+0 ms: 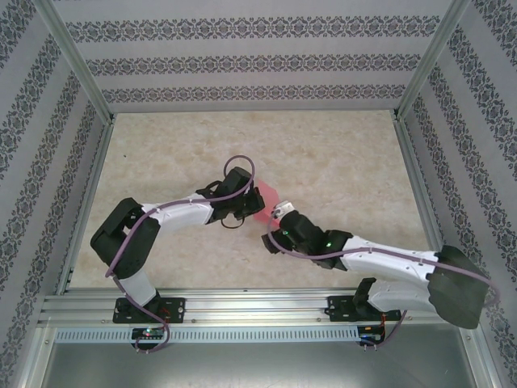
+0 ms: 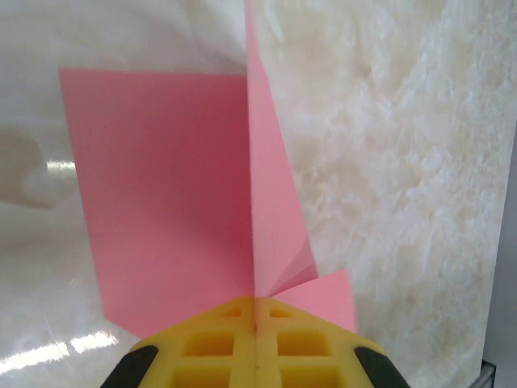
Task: Fold a paper plane with a square sheet of paper (fold left side to right side)
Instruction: Fourth fold the wing at the center of the table.
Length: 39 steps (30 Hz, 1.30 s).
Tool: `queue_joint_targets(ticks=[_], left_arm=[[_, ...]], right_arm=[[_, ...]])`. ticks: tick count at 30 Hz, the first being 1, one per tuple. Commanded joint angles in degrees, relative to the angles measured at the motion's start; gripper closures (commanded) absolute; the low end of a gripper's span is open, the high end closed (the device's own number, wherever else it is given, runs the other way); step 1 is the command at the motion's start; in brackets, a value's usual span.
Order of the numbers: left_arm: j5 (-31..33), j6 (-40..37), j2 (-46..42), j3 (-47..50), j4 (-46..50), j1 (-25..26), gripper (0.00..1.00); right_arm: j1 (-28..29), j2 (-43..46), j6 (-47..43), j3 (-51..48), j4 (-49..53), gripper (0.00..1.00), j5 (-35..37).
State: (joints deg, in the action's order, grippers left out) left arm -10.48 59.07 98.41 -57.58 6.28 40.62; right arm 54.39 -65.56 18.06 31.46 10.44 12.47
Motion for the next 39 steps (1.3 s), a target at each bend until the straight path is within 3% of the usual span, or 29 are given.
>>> queue_joint_targets(ticks=[1,8,15,23,30,39], left_arm=[[1.5,-3.9,2.1,-3.2,3.0,-1.9,0.95],[0.7,-7.1,5.7,-9.0,5.9,-2.7,0.95],[2.5,-12.5,2.6,-11.6,10.9,-4.2,0.95],[3.8,-25.3,5.1,-25.1,22.0,-6.2,0.94],[5.3,-31.3,6.6,-34.5,28.2,-6.2,0.94],[1.9,-23.3,6.8,-21.5,18.1,-6.1,0.94]], right_arm=[[-4.6,3.0,-1.7,-2.0,-2.1,0.21,-5.1],[-10.3,5.2,-6.3,-2.6,-3.1,0.23,-4.9],[-15.0,15.9,-5.5,-2.9,2.5,0.24,-5.9],[-16.1,18.7,-5.4,-2.5,5.0,0.24,-4.4],[-16.3,18.8,-5.1,-2.6,5.5,0.24,-3.5],[-16.4,15.9,-5.0,-2.5,4.4,0.25,-4.6]])
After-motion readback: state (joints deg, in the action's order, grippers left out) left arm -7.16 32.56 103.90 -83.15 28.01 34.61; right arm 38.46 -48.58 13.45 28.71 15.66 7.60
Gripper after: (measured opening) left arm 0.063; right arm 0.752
